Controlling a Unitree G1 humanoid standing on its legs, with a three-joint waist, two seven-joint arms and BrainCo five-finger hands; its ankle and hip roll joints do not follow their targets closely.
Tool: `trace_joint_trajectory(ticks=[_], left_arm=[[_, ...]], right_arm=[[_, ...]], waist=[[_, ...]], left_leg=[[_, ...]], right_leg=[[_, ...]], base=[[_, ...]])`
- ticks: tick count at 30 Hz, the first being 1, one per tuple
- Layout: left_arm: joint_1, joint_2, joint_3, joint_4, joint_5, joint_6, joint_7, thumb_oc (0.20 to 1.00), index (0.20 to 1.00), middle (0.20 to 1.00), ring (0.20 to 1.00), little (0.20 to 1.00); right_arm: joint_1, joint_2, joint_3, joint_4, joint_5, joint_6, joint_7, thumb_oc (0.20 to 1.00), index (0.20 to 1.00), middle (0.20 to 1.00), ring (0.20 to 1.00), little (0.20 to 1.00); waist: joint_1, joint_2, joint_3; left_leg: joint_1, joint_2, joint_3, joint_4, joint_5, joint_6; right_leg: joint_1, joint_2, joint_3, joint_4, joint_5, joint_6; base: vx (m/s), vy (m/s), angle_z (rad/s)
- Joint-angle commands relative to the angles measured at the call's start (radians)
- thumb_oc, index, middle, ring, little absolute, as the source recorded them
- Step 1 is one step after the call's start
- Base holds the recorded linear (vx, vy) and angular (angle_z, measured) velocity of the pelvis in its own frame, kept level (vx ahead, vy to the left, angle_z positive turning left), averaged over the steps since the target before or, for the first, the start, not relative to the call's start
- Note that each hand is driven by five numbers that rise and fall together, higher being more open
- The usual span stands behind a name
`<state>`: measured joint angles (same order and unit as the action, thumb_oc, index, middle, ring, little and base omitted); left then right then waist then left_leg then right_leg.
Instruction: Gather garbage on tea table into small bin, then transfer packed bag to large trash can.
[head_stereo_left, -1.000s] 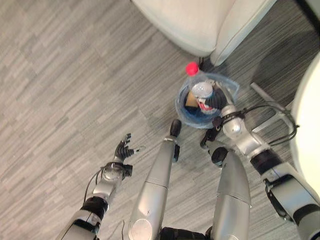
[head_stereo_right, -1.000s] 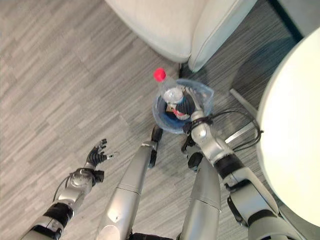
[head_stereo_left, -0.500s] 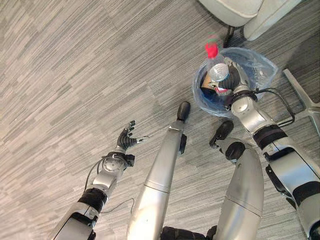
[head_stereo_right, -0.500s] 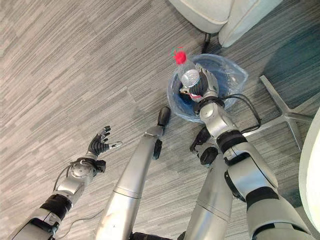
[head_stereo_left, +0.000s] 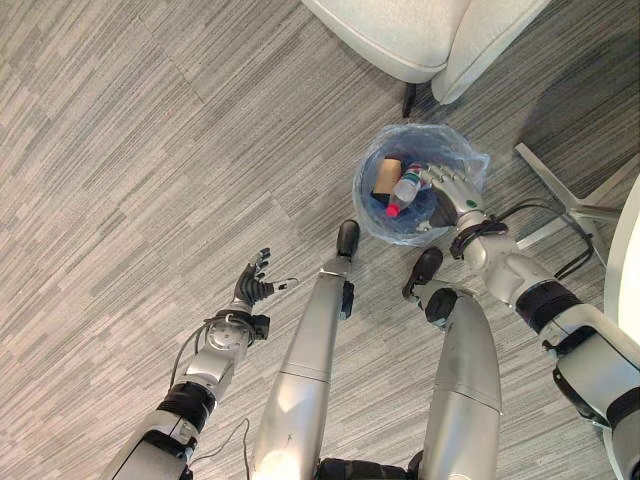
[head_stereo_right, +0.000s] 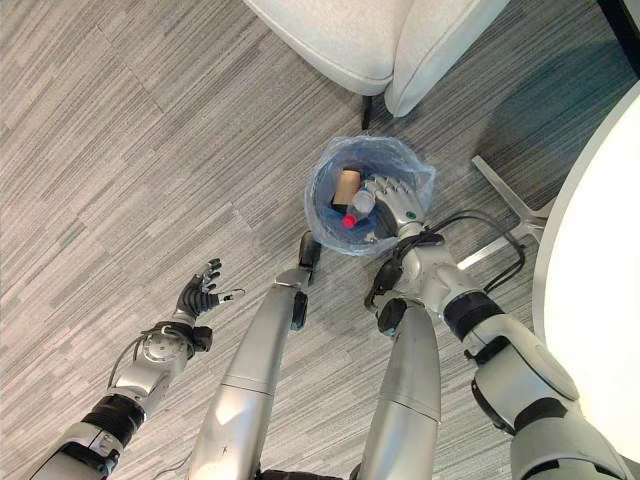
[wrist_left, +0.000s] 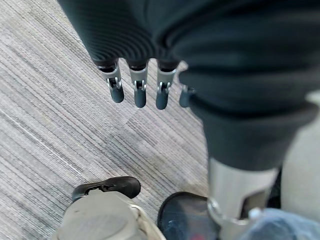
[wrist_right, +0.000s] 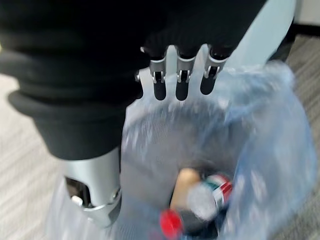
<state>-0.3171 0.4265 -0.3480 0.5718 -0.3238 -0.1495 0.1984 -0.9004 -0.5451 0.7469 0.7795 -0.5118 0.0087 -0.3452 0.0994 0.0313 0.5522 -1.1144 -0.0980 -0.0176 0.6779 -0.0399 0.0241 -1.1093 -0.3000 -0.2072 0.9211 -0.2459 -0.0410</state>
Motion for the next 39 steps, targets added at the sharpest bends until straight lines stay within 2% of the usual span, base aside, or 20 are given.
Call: trace_joint_trajectory(ticks=[1,5,9,10,11,12,18,20,25,31,32,35,36,39], left_arm=[[0.071,-0.015,0.002,0.032,0.041,-0.021,0.022,1.000,1.000,1.000,1.000,1.000],[0.059,-0.019,-0.010,0.052,0.051,-0.021,0.037,1.000,1.000,1.000,1.000,1.000],[0.050,-0.015,-0.018,0.044,0.053,-0.025,0.040,1.000,1.000,1.000,1.000,1.000],[0.045,-0.012,-0.025,0.038,0.053,-0.028,0.041,1.000,1.000,1.000,1.000,1.000],[0.041,-0.014,-0.027,0.039,0.054,-0.028,0.042,1.000,1.000,1.000,1.000,1.000],[0.033,-0.014,-0.034,0.043,0.049,-0.030,0.045,1.000,1.000,1.000,1.000,1.000],[0.034,-0.008,-0.028,0.037,0.041,-0.029,0.047,1.000,1.000,1.000,1.000,1.000],[0.031,-0.006,-0.018,0.029,0.035,-0.027,0.043,1.000,1.000,1.000,1.000,1.000],[0.038,-0.004,0.001,0.026,0.030,-0.020,0.035,1.000,1.000,1.000,1.000,1.000],[0.046,-0.011,0.035,0.032,0.040,-0.002,0.017,1.000,1.000,1.000,1.000,1.000],[0.059,-0.021,0.053,0.041,0.044,0.007,0.005,1.000,1.000,1.000,1.000,1.000],[0.080,-0.030,0.072,0.052,0.040,0.013,-0.011,1.000,1.000,1.000,1.000,1.000],[0.095,-0.033,0.083,0.054,0.035,0.017,-0.018,1.000,1.000,1.000,1.000,1.000],[0.134,-0.041,0.107,0.058,0.028,0.018,-0.029,1.000,1.000,1.000,1.000,1.000]], right_arm=[[0.039,-0.002,0.039,-0.003,-0.052,0.004,0.006,1.000,1.000,1.000,1.000,1.000],[0.058,0.085,0.094,0.075,-0.107,0.019,0.026,1.000,1.000,1.000,1.000,1.000],[0.049,0.117,0.105,0.127,-0.095,0.023,0.034,1.000,1.000,1.000,1.000,1.000],[0.042,0.129,0.109,0.161,-0.082,0.027,0.038,0.611,0.611,0.611,0.611,0.611],[0.039,0.138,0.109,0.180,-0.074,0.028,0.040,0.285,0.285,0.285,0.285,0.285],[0.023,0.152,0.103,0.205,-0.032,0.025,0.038,0.200,0.200,0.200,0.200,0.200],[0.020,0.131,0.053,0.170,0.058,0.014,0.027,0.200,0.200,0.200,0.200,0.200],[0.019,0.094,0.005,0.124,0.120,0.011,0.019,0.200,0.200,0.200,0.200,0.200],[0.037,0.061,-0.053,0.055,0.165,0.001,0.010,0.200,0.200,0.200,0.200,0.200],[0.138,0.054,-0.198,-0.114,0.295,-0.033,0.014,0.200,0.200,0.200,0.200,0.200],[0.217,0.092,-0.277,-0.187,0.414,-0.066,0.035,0.200,0.200,0.200,0.200,0.200],[0.307,0.137,-0.343,-0.264,0.544,-0.105,0.069,0.200,0.200,0.200,0.200,0.200],[0.353,0.165,-0.366,-0.305,0.612,-0.123,0.091,0.200,0.200,0.200,0.200,0.200],[0.418,0.194,-0.391,-0.385,0.677,-0.145,0.129,0.200,0.200,0.200,0.200,0.200]], waist=[[0.020,0.030,-0.069],[0.022,0.038,-0.054],[0.023,0.044,-0.045],[0.026,0.050,-0.039],[0.027,0.052,-0.036],[0.031,0.056,-0.033],[0.031,0.053,-0.033],[0.028,0.049,-0.033],[0.025,0.043,-0.033],[0.018,0.030,-0.042],[0.011,0.020,-0.059],[0.001,0.009,-0.068],[-0.004,0.002,-0.073],[-0.012,-0.014,-0.095]], left_leg=[[-0.027,0.000,-0.029,0.025,-0.090,-0.026],[-0.044,-0.006,-0.025,0.066,-0.105,-0.023],[-0.053,-0.008,-0.023,0.072,-0.103,-0.024],[-0.057,-0.012,-0.022,0.075,-0.101,-0.025],[-0.060,-0.014,-0.020,0.079,-0.100,-0.026],[-0.067,-0.015,-0.019,0.079,-0.094,-0.027],[-0.057,-0.012,-0.018,0.060,-0.086,-0.027],[-0.047,-0.008,-0.014,0.040,-0.077,-0.028],[-0.010,-0.002,-0.014,0.003,-0.067,-0.027],[0.132,0.003,-0.015,-0.109,-0.047,-0.027],[0.223,0.006,-0.018,-0.169,-0.040,-0.028],[0.335,0.011,-0.019,-0.232,-0.032,-0.029],[0.412,0.016,-0.021,-0.272,-0.028,-0.030],[0.538,0.029,-0.019,-0.348,-0.019,-0.035]], right_leg=[[-0.006,-0.018,0.029,-0.048,-0.035,0.081],[-0.019,-0.021,0.039,-0.018,-0.048,0.074],[-0.029,-0.021,0.043,-0.009,-0.049,0.072],[-0.034,-0.020,0.045,-0.004,-0.048,0.071],[-0.037,-0.020,0.046,0.000,-0.048,0.070],[-0.047,-0.019,0.050,0.005,-0.042,0.069],[-0.040,-0.012,0.052,-0.009,-0.029,0.071],[-0.028,-0.006,0.048,-0.027,-0.019,0.075],[0.003,0.000,0.039,-0.053,-0.006,0.082],[0.132,0.017,0.013,-0.149,0.031,0.102],[0.219,0.022,-0.002,-0.207,0.052,0.112],[0.327,0.030,-0.019,-0.267,0.073,0.121],[0.402,0.037,-0.027,-0.315,0.088,0.125],[0.530,0.053,-0.041,-0.409,0.110,0.132]], base=[[0.03,-0.002,0.01],[0.02,-0.003,0.01],[0.00,0.000,0.00],[0.00,0.000,0.00],[-0.02,-0.001,0.04],[-0.02,0.003,0.05],[-0.02,0.004,0.01],[-0.05,-0.003,-0.02],[-0.04,-0.008,-0.01],[-0.03,-0.003,-0.02],[0.00,0.000,0.00],[0.03,0.005,-0.03],[0.06,0.000,0.00],[0.07,-0.012,-0.09]])
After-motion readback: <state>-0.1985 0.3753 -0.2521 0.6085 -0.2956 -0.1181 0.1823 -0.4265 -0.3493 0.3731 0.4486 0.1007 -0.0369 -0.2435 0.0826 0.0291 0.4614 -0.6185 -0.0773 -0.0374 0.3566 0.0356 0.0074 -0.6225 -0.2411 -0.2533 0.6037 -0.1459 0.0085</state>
